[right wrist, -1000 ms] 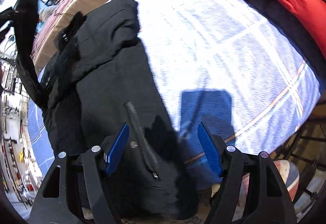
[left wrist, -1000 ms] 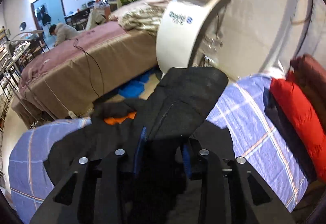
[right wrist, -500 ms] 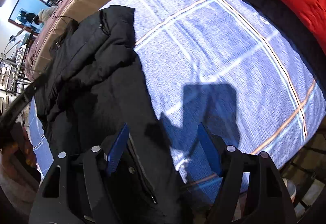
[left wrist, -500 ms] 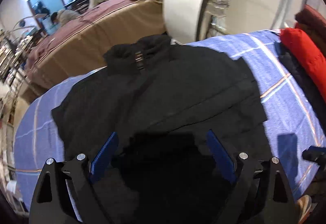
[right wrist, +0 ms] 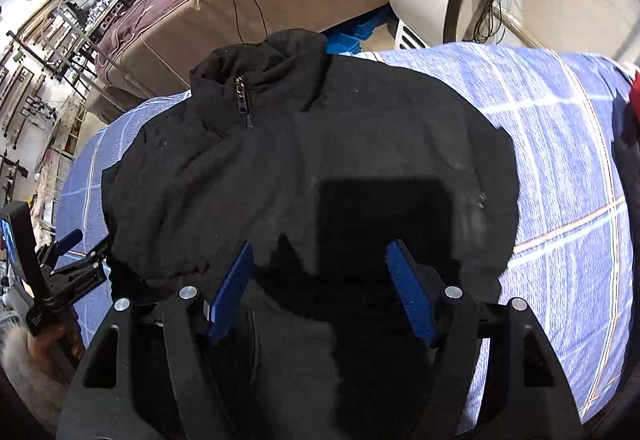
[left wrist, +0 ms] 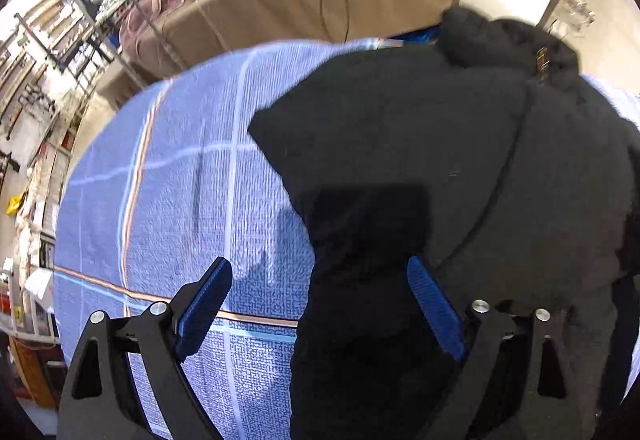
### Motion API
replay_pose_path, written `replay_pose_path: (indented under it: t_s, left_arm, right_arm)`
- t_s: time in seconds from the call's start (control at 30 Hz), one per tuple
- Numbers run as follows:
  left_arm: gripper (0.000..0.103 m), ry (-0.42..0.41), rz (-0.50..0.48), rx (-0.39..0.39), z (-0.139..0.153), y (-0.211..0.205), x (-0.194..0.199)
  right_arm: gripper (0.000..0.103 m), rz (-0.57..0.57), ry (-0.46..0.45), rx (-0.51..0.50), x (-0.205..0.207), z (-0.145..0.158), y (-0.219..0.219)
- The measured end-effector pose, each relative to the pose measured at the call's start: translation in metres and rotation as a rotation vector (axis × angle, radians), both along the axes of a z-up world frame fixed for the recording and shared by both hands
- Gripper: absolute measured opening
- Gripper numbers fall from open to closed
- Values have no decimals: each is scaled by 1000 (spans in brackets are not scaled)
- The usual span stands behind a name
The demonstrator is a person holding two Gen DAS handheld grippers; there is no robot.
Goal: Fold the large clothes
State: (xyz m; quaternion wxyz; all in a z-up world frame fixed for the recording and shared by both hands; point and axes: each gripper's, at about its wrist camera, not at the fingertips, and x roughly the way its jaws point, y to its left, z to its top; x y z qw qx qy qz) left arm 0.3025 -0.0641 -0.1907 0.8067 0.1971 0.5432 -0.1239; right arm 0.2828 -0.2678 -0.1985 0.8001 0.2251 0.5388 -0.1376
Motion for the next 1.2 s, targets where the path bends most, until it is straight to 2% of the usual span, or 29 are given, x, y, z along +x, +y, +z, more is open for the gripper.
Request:
replay_pose_path:
  t_s: [0.07,0.1,0.2,0.4,0.53,0.67,0.73,0.77,0.97,1.2]
  left_arm:
    - [97,47,32,-7,-19,9,10]
    - [98,63,44,-18,-23,12,15]
    - [98,121,63,-76,-35,25,28]
    - [99,167,69,-138,-49,36,43]
    - [99,219,93,-227,-59,51,57]
    - [99,190,37,-225,-59,55,62]
    - [99,178,18,-228,-60,56,65]
    - [99,175,18,-233,-60,57,68]
    - [99,148,15,-235,-59,62,64]
    - [98,181,24,-223,-57,62,78]
  right_arm:
    - [73,31,63,-36,22,-20,9]
    - [73,31,63,-36,22,-20,9]
    - [76,67,159,-83,39,-54,16]
    - [80,61,176,-110,48,-74,22]
    - [84,39,189,-121,58,-79,24]
    - [89,-1,189,-160,62,-87,31]
    - [98,-22,194,-215,61,-90,38]
    - [98,-33,203,-246,62,-92,40]
    - [98,-83,247,-282,74,-100,51]
    - [98,-135,302,-264,93,-102,52]
